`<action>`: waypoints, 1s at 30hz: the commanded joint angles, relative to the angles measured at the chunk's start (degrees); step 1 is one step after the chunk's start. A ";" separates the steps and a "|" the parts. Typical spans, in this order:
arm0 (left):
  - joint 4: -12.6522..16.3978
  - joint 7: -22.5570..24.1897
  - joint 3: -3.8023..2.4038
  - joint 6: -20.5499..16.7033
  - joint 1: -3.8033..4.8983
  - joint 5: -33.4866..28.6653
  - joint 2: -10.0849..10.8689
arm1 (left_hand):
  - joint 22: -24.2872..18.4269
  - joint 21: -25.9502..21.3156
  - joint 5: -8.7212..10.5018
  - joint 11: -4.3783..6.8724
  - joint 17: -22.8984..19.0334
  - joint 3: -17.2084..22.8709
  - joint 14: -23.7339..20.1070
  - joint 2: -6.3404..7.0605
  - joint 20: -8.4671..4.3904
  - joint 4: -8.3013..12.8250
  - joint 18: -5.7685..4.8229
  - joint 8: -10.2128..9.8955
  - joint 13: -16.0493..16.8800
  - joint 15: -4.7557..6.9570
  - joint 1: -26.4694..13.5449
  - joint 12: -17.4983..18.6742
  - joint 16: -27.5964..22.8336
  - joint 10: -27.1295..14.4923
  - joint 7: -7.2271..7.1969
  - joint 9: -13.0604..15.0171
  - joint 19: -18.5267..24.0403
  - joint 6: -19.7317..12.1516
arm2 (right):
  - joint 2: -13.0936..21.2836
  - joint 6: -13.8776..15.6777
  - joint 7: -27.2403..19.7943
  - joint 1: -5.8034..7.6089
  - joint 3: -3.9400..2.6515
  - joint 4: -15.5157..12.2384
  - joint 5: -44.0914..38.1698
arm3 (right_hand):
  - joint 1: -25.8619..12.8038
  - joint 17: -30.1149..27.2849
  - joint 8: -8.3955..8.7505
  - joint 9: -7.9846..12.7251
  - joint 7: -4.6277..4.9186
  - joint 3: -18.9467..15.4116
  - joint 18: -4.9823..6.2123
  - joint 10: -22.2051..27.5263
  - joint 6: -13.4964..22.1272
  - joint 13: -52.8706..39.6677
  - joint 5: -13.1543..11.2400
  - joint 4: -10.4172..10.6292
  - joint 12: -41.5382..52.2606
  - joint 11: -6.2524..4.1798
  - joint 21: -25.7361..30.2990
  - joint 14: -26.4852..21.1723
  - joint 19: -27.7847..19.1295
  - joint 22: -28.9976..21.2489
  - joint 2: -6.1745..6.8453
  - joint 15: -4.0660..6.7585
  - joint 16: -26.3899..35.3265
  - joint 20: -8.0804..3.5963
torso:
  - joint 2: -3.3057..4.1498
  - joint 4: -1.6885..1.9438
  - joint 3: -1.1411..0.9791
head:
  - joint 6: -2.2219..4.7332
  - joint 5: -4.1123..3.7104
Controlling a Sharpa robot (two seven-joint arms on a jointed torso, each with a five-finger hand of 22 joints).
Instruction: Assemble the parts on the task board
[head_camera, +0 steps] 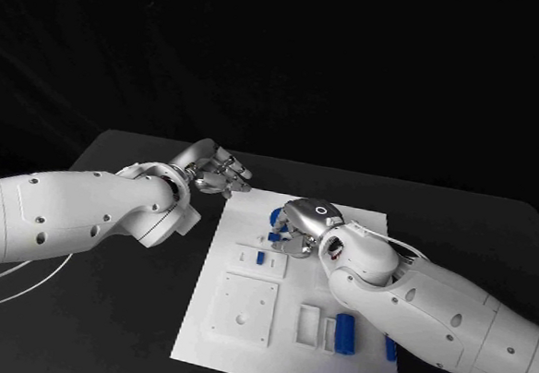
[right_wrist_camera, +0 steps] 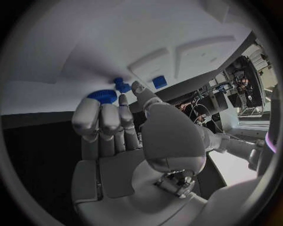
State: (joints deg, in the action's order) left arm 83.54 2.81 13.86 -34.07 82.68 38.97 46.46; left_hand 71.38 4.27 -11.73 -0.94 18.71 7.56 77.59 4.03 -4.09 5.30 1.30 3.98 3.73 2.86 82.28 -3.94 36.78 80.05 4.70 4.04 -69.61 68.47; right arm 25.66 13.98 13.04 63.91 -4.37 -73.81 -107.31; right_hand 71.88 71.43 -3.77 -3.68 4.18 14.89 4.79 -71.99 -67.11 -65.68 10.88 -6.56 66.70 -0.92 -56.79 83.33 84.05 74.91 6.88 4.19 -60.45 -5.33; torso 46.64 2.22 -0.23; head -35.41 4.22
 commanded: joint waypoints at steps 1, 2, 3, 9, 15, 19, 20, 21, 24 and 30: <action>0.15 0.57 -0.05 0.11 0.17 -0.45 -0.11 | 0.07 -0.26 -0.24 0.06 0.05 -0.13 0.11 -0.23 0.21 0.27 0.42 -0.21 -0.07 -0.18 -0.16 0.14 -0.28 -0.41 0.34 -0.05 -0.24 -0.15 | -0.32 -1.02 0.10 -0.30 0.30 0.52 -0.66 | -0.11 0.03 0.24 0.09 0.05 0.17 -0.83 -0.12 0.07 -0.05 -0.23 0.30 -0.21 0.06 0.09 0.34 1.13 7.01 0.44 0.16 0.00 -0.22 | 0.10 0.01 0.00 | -0.05 -0.02; 0.13 0.57 -0.05 0.11 0.17 -0.47 -0.14 | 0.07 -0.26 -0.24 0.06 0.05 -0.13 0.11 -0.23 0.21 0.27 0.42 -0.21 -0.07 -0.18 -0.16 0.14 -0.28 -0.41 0.34 -0.05 -0.24 -0.15 | -0.42 -0.95 0.14 -0.31 0.33 0.64 -0.70 | -0.11 0.03 0.24 0.09 0.05 0.17 -0.83 -0.12 0.07 -0.05 -0.23 0.30 -0.21 0.06 0.09 0.34 1.13 7.01 0.44 0.16 0.00 -0.22 | 0.08 -0.02 0.00 | -0.01 -0.02; 0.12 0.57 -0.05 0.11 0.17 -0.48 -0.15 | 0.05 -0.27 -0.20 0.03 0.07 -0.15 0.08 -0.21 0.23 0.24 0.42 -0.22 -0.07 -0.21 -0.17 0.14 -0.32 -0.47 0.36 -0.05 -0.21 -0.25 | -0.50 -0.88 0.17 -0.31 0.35 0.73 -0.74 | -0.02 0.02 0.23 0.08 0.08 0.29 -0.79 0.00 0.16 0.07 -0.42 0.35 -0.38 0.06 0.12 0.33 1.11 7.01 0.32 0.14 0.06 -0.20 | 0.05 -0.04 0.02 | -0.01 -0.02; 0.08 0.59 -0.05 0.12 0.17 -0.64 -0.23 | 0.02 -0.27 -0.20 0.00 0.10 -0.16 0.08 -0.20 0.25 0.20 0.44 -0.23 -0.07 -0.22 -0.18 0.14 -0.34 -0.54 0.39 -0.06 -0.21 -0.37 | -0.73 -0.61 0.62 -0.32 0.44 1.03 -1.13 | -0.04 0.02 0.23 0.08 0.09 0.94 -0.71 -0.01 0.18 0.07 -0.72 0.45 -0.43 0.07 0.25 0.37 1.12 6.97 0.29 0.13 0.12 -0.16 | 0.08 -0.05 0.08 | -0.22 0.05; 0.07 0.58 -0.05 0.17 0.17 -0.83 -0.26 | 0.02 -0.27 -0.20 0.00 0.10 -0.16 0.08 -0.20 0.25 0.20 0.44 -0.23 -0.07 -0.22 -0.18 0.14 -0.34 -0.54 0.39 -0.06 -0.21 -0.37 | -0.86 -1.25 1.18 -0.32 0.54 1.41 -1.93 | 0.07 0.07 0.23 0.08 0.04 2.16 -0.74 -0.04 -0.09 0.01 -1.52 0.27 -0.43 0.04 0.16 0.38 1.15 7.01 0.42 0.16 0.16 -0.18 | 0.08 -0.04 0.10 | -0.27 -0.01; 0.17 0.56 -0.05 0.23 0.17 -0.89 -0.23 | 0.02 -0.27 -0.20 0.00 0.10 -0.16 0.08 -0.20 0.25 0.20 0.44 -0.23 -0.07 -0.22 -0.18 0.14 -0.34 -0.54 0.39 -0.06 -0.21 -0.37 | -0.87 -2.15 1.36 -0.32 0.73 1.56 -2.22 | 0.10 0.09 0.23 0.08 0.05 3.08 -0.77 -0.02 -0.12 -0.01 -1.93 -0.08 -0.43 0.05 0.16 0.36 1.13 7.01 0.52 0.16 0.19 -0.18 | 0.12 -0.01 0.08 | -0.33 -0.02; 0.19 0.54 -0.05 0.22 0.17 -0.90 -0.22 | 0.00 -0.27 -0.17 -0.01 0.11 -0.16 0.08 -0.20 0.25 0.20 0.44 -0.22 -0.07 -0.22 -0.17 0.14 -0.35 -0.56 0.40 -0.06 -0.21 -0.39 | -0.86 -2.42 1.37 -0.32 0.79 1.57 -2.26 | 0.10 0.09 0.23 0.08 0.05 3.08 -0.77 -0.02 -0.12 -0.01 -1.93 -0.08 -0.43 0.05 0.16 0.36 1.13 7.01 0.52 0.16 0.19 -0.18 | 0.14 0.01 0.08 | -0.38 -0.04; 0.21 0.52 -0.05 0.21 0.17 -0.90 -0.21 | -0.05 -0.27 -0.07 -0.03 0.17 -0.17 0.10 -0.21 0.27 0.15 0.46 -0.21 -0.07 -0.24 -0.12 0.13 -0.38 -0.62 0.43 -0.05 -0.21 -0.49 | -0.85 -2.65 1.37 -0.32 0.84 1.57 -2.29 | 0.10 0.09 0.23 0.08 0.05 3.08 -0.77 -0.02 -0.12 -0.01 -1.93 -0.08 -0.43 0.05 0.16 0.36 1.13 7.01 0.52 0.16 0.19 -0.18 | 0.13 -0.02 0.08 | -0.37 -0.02; 0.21 0.47 -0.05 0.18 0.17 -0.92 -0.18 | -0.05 -0.27 -0.07 -0.03 0.17 -0.17 0.10 -0.21 0.27 0.15 0.46 -0.21 -0.07 -0.24 -0.12 0.13 -0.38 -0.62 0.43 -0.05 -0.21 -0.49 | -0.83 -3.17 1.30 -0.32 0.97 1.56 -2.32 | -0.05 0.04 0.24 0.08 0.08 3.28 -0.75 0.15 -0.04 0.09 -1.87 -0.21 -0.59 0.07 0.38 0.26 1.05 6.96 0.71 0.13 0.33 -0.17 | 0.11 -0.07 0.06 | -0.37 0.04; 0.15 0.40 -0.05 0.16 0.17 -0.93 -0.19 | -0.07 -0.26 -0.06 -0.06 0.21 -0.17 0.10 -0.21 0.28 0.14 0.48 -0.22 -0.07 -0.25 -0.05 0.14 -0.41 -0.68 0.47 -0.05 -0.21 -0.62 | -0.94 -3.70 1.15 -0.32 1.25 1.58 -2.31 | 0.00 0.01 0.24 0.08 0.10 3.32 -0.74 0.23 0.01 0.14 -1.85 -0.29 -0.65 0.10 0.44 0.22 1.02 6.95 0.73 0.12 0.39 -0.16 | 0.12 -0.07 0.09 | -0.47 -0.01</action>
State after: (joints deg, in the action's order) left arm 83.59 2.78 13.86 -34.05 82.68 38.41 46.36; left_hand 71.37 4.30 -11.73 -0.93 18.82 7.56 77.59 4.04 -4.09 5.30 1.30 3.98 3.73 2.86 82.28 -3.94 36.56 79.64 5.11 4.05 -69.61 68.06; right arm 24.61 13.01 13.92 64.44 -3.70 -72.80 -109.25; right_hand 71.88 71.48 -3.77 -3.68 4.18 17.97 4.79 -71.98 -67.11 -65.60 9.10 -6.80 66.25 -0.91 -56.55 83.33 84.04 74.91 6.88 4.19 -60.45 -5.33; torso 46.76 2.15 -0.14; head -35.85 4.24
